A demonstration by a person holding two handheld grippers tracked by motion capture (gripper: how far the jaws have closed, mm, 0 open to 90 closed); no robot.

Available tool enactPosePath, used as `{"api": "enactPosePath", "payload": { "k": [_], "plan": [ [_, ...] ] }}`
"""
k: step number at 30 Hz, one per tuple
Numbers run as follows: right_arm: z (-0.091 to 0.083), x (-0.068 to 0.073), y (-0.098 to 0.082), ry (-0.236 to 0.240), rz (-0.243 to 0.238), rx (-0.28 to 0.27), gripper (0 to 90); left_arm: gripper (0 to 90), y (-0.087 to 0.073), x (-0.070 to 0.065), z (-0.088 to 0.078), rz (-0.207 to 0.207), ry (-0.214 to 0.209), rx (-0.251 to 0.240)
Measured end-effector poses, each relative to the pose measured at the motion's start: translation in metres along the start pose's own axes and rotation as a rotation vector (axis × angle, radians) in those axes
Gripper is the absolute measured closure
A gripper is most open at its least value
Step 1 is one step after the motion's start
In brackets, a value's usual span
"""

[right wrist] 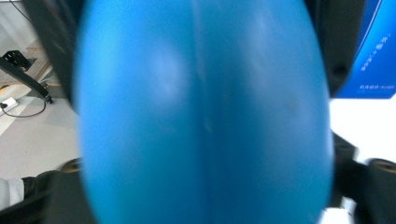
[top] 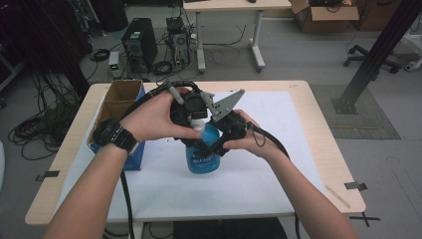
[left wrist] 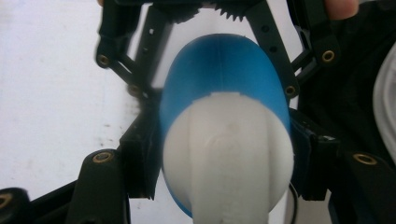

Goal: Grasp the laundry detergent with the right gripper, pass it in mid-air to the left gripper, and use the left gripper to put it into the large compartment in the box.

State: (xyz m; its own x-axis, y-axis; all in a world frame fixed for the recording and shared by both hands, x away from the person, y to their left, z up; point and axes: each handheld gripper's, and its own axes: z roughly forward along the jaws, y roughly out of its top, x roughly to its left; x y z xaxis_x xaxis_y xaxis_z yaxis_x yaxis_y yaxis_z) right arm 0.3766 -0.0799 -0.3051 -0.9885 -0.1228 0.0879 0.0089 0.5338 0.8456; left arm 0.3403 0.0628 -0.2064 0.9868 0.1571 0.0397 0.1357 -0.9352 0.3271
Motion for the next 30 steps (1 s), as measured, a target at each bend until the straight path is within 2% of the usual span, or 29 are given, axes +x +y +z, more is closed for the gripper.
{"api": "enactPosePath", "payload": {
  "k": [3,7,13,14,15,16,17,18,19,20,22,23,24,25,26,27,28,29,30],
  "plan": [
    [-0.001,0.000,-0.005,-0.030,0.006,0.014,14.1,38.0,0.002,0.002,-0.007,-0.038,-0.003,0.012],
    [-0.011,0.001,-0.014,-0.085,0.024,0.028,6.1,38.0,0.002,0.008,-0.020,-0.101,0.034,0.035],
    [-0.042,-0.001,-0.032,-0.168,0.065,0.068,4.6,38.0,0.000,0.021,-0.044,-0.272,0.119,0.106],
    [-0.042,-0.001,-0.032,-0.168,0.065,0.068,4.6,38.0,0.000,0.021,-0.044,-0.272,0.119,0.106],
    [-0.054,-0.001,-0.038,-0.192,0.074,0.081,4.6,38.0,-0.001,0.026,-0.052,-0.326,0.147,0.119],
    [-0.060,-0.001,-0.041,-0.203,0.078,0.087,4.7,38.0,-0.002,0.029,-0.056,-0.356,0.161,0.123],
    [-0.065,-0.001,-0.044,-0.215,0.083,0.097,4.6,38.0,-0.003,0.031,-0.061,-0.381,0.175,0.126],
    [-0.065,-0.001,-0.044,-0.215,0.083,0.097,4.6,38.0,-0.003,0.031,-0.061,-0.381,0.175,0.126],
    [-0.076,-0.001,-0.050,-0.237,0.095,0.121,4.6,38.0,-0.004,0.034,-0.064,-0.412,0.188,0.126],
    [-0.081,0.000,-0.053,-0.249,0.101,0.128,4.6,38.0,-0.007,0.039,-0.073,-0.493,0.218,0.117],
    [-0.091,0.000,-0.059,-0.269,0.110,0.150,4.7,38.0,-0.011,0.044,-0.082,-0.578,0.244,0.104],
    [-0.095,0.000,-0.061,-0.281,0.115,0.163,4.7,38.0,-0.011,0.044,-0.082,-0.578,0.244,0.104],
    [-0.099,0.001,-0.064,-0.290,0.121,0.173,4.7,38.0,-0.016,0.049,-0.092,-0.653,0.268,0.088],
    [-0.104,0.002,-0.066,-0.299,0.127,0.183,4.7,38.0,-0.019,0.051,-0.096,-0.692,0.281,0.077],
    [-0.104,0.002,-0.066,-0.299,0.127,0.183,4.7,38.0,-0.019,0.051,-0.096,-0.692,0.281,0.077],
    [-0.108,0.002,-0.068,-0.305,0.133,0.189,4.7,38.0,-0.022,0.054,-0.102,-0.728,0.293,0.072],
    [-0.116,0.004,-0.071,-0.318,0.136,0.203,4.7,38.0,-0.030,0.059,-0.111,-0.806,0.314,0.060],
    [-0.116,0.004,-0.071,-0.318,0.136,0.203,4.7,38.0,-0.030,0.059,-0.111,-0.806,0.314,0.060],
    [-0.120,0.005,-0.072,-0.328,0.141,0.203,4.9,38.0,-0.033,0.061,-0.115,-0.839,0.326,0.061]
  ]
}}
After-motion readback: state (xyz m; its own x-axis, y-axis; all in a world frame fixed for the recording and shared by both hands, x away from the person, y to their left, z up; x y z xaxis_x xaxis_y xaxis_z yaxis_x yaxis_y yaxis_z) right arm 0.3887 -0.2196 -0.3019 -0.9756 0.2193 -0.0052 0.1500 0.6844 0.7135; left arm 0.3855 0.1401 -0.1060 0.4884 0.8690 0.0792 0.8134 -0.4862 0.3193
